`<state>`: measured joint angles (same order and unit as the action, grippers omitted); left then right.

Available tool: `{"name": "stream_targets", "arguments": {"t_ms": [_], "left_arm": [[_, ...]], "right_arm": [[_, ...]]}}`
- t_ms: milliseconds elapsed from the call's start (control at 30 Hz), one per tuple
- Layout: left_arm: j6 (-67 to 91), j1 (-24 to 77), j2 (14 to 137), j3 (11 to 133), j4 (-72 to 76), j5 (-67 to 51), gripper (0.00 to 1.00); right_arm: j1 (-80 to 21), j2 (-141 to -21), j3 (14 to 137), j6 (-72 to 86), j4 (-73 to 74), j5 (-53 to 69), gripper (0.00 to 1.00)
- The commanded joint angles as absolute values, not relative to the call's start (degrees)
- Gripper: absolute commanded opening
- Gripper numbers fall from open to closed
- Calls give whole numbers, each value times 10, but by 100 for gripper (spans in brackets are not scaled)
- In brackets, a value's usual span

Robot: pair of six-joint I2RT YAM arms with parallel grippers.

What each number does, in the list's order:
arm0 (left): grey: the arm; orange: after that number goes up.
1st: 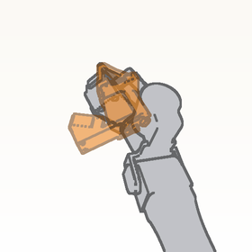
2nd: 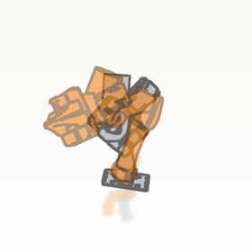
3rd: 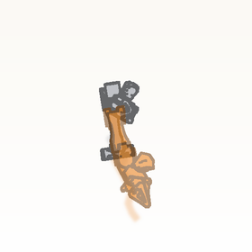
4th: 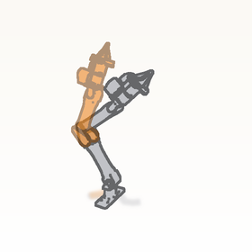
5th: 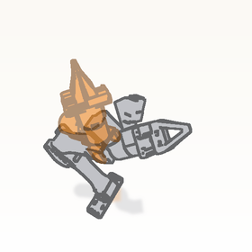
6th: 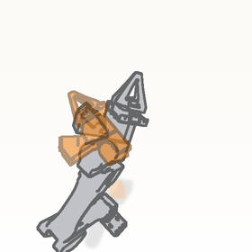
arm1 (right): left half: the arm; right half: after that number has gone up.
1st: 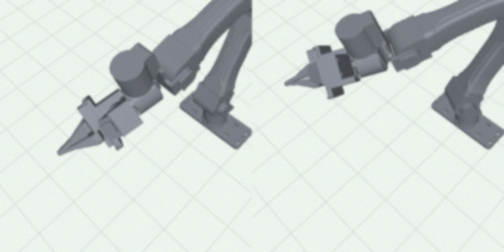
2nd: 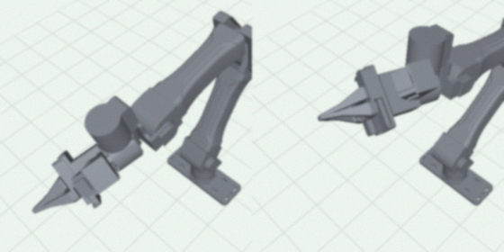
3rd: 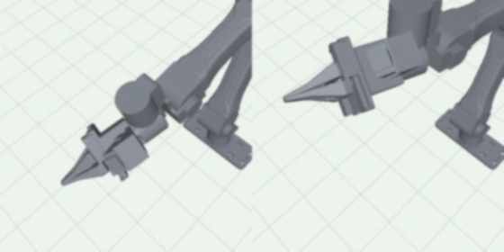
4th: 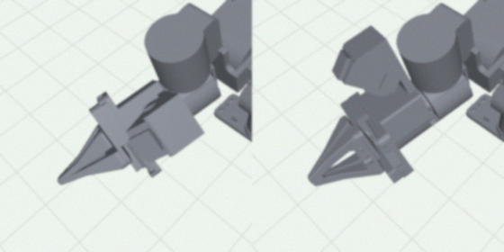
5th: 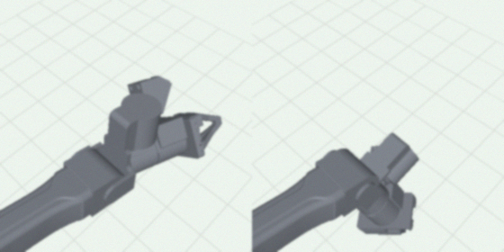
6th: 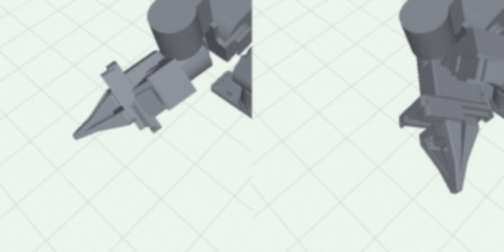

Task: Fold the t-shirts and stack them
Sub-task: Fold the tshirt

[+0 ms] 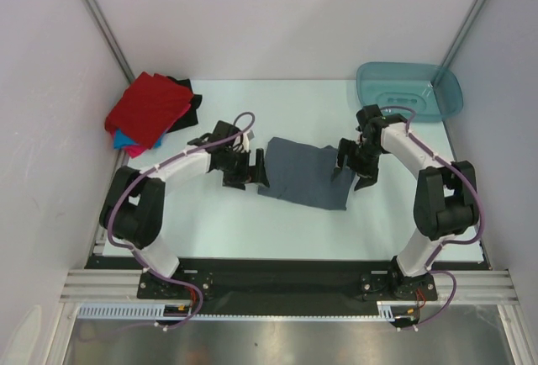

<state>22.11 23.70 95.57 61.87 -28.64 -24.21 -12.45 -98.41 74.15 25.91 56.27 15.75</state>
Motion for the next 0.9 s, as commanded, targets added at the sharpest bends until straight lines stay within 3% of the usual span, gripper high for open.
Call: {"name": "stream_targets", "arguments": {"t_ms": [0, 200, 867], "left_arm": [[214, 264, 926, 588, -260, -206, 96], [226, 290, 941, 563, -223, -221, 83], [192, 297, 983, 602, -194, -149, 80]], "right_arm": [[-131, -959, 750, 269, 563, 160, 81], [-134, -962, 723, 278, 569, 151, 79], [-135, -966, 650, 279, 530, 166, 77]]}}
